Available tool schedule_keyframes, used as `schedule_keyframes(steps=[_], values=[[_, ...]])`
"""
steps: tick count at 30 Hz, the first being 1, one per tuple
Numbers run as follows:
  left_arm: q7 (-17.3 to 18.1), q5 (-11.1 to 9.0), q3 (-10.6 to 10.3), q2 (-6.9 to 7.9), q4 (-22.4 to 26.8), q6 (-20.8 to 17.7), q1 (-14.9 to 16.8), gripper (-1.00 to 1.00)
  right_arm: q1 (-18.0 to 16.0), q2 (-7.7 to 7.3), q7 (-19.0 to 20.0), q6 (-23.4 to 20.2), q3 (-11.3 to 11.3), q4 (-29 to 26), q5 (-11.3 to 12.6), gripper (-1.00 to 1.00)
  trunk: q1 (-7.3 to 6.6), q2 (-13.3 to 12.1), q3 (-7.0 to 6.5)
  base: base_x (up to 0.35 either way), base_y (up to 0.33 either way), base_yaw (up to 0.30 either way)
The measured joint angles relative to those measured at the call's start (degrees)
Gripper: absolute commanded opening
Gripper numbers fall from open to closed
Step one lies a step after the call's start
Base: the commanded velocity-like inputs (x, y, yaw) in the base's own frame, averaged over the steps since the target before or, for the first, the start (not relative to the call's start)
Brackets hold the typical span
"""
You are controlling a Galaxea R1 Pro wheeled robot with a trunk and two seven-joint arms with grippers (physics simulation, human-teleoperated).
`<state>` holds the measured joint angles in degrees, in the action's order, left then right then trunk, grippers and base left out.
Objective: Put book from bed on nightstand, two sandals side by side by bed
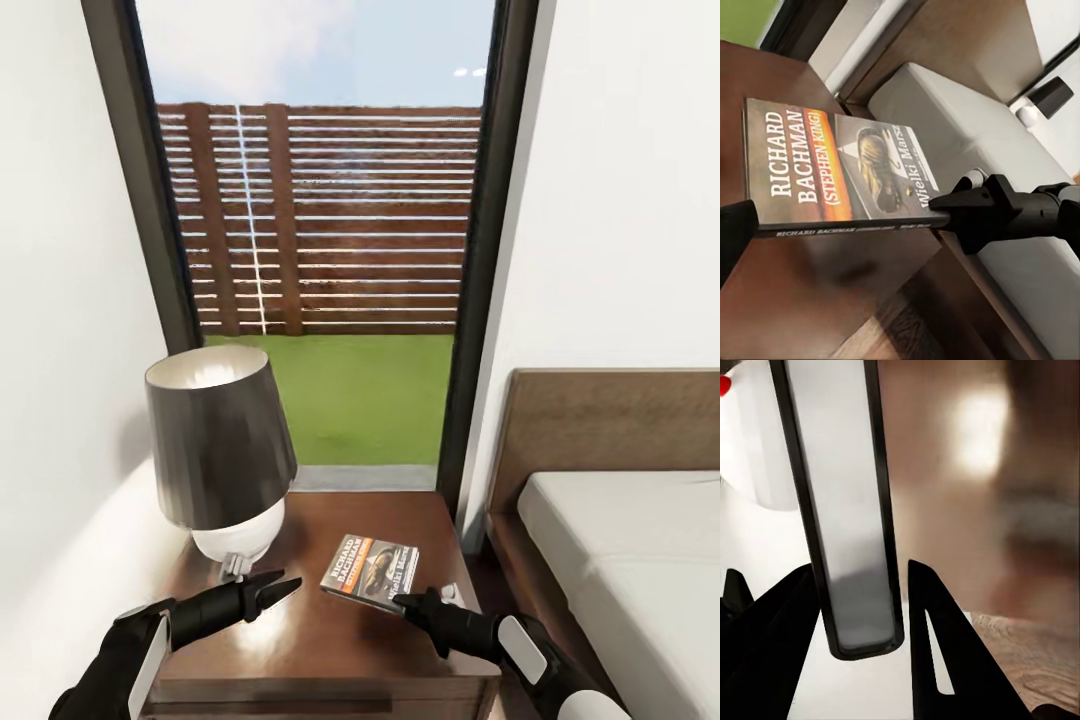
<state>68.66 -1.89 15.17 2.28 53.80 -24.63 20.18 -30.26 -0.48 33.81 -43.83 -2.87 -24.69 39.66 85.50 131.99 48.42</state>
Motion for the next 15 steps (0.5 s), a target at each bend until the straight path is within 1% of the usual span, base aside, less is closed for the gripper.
schedule_keyframes(steps=[2,5,13,15], values=[[0.00,0.02,0.00,0.00,0.00,0.00,0.00,1.00,-0.01,0.01,0.00,0.01,0.00,0.00,-0.03,-1.00,0.00,0.00,0.00,0.279,0.000,0.000],[0.00,0.00,0.00,0.00,0.00,0.00,0.00,1.00,-0.02,0.01,0.00,-0.04,-0.02,-0.01,0.11,-1.00,0.02,0.00,0.00,0.106,0.000,0.000],[0.00,-0.02,0.00,0.00,-0.01,0.00,0.00,1.00,-0.03,-0.02,0.02,-0.04,-0.02,-0.01,0.12,-1.00,0.03,0.00,0.00,0.013,0.000,0.000],[0.00,-0.01,0.00,0.00,-0.01,0.00,0.00,1.00,-0.02,-0.01,0.01,0.02,0.01,0.00,-0.04,-1.00,0.47,0.79,0.36,0.001,0.000,0.000]])
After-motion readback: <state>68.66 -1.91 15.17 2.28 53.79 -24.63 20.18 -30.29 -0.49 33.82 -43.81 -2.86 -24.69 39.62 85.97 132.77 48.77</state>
